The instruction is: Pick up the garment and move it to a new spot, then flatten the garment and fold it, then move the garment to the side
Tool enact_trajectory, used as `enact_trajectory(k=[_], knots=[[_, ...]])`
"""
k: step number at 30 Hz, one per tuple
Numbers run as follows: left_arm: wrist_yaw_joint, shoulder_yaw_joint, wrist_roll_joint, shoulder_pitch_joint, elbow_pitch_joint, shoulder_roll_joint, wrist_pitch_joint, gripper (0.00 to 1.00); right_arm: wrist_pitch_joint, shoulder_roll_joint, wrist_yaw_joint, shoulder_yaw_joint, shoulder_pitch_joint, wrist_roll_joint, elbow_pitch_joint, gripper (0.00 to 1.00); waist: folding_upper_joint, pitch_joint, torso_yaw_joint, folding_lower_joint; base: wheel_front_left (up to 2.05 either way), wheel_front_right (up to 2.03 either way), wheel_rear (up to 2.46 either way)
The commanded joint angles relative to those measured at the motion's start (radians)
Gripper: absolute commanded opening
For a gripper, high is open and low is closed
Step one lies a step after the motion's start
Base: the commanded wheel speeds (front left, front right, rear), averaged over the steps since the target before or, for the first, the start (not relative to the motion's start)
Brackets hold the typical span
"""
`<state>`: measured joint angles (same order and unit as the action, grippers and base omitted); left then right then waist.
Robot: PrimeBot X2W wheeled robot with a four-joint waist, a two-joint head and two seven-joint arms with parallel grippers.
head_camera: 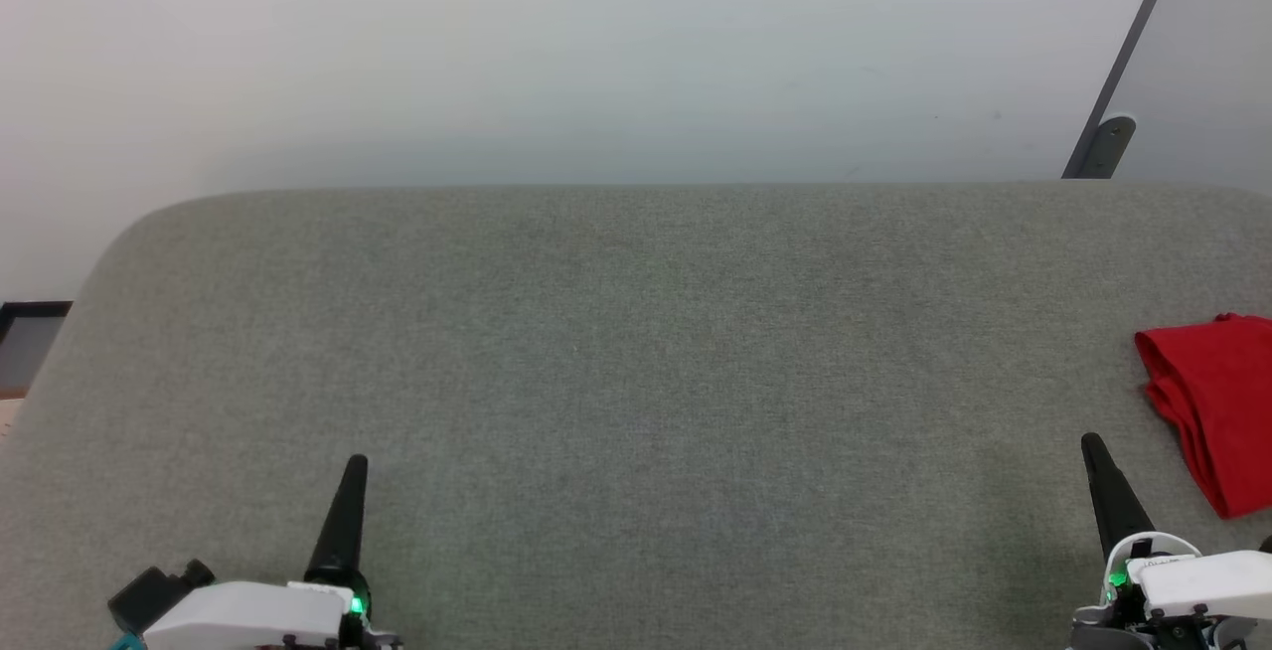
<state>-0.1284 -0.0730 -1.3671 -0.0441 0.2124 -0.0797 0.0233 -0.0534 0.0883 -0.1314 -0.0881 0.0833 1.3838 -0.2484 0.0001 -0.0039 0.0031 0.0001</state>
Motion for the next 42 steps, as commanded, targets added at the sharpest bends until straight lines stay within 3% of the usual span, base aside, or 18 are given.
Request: enact_trajectory(k=[1, 33, 42], knots=[[-0.003, -0.005, -0.023, -0.018, -0.001, -0.001, 0.005, 0.0, -0.006, -0.003, 0.001, -0.005, 0.015, 0.028, 0.008, 0.0, -0.0001, 0.0, 0.0, 0.0, 0.0, 0.0, 0.0], [-0.004, -0.02, -0.242, -0.064, 0.03, 0.014, 0.07, 0.0, -0.059, -0.037, 0.001, -0.026, 0.03, 0.214, 0.006, 0.0, -0.0001, 0.006, -0.003, -0.0001, 0.0, 0.0, 0.0], [-0.004, -0.024, -0.261, -0.069, 0.034, 0.017, 0.078, 0.0, -0.063, -0.041, 0.001, -0.028, 0.027, 0.23, 0.005, 0.0, -0.0001, 0.007, -0.003, -0.0001, 0.0, 0.0, 0.0]])
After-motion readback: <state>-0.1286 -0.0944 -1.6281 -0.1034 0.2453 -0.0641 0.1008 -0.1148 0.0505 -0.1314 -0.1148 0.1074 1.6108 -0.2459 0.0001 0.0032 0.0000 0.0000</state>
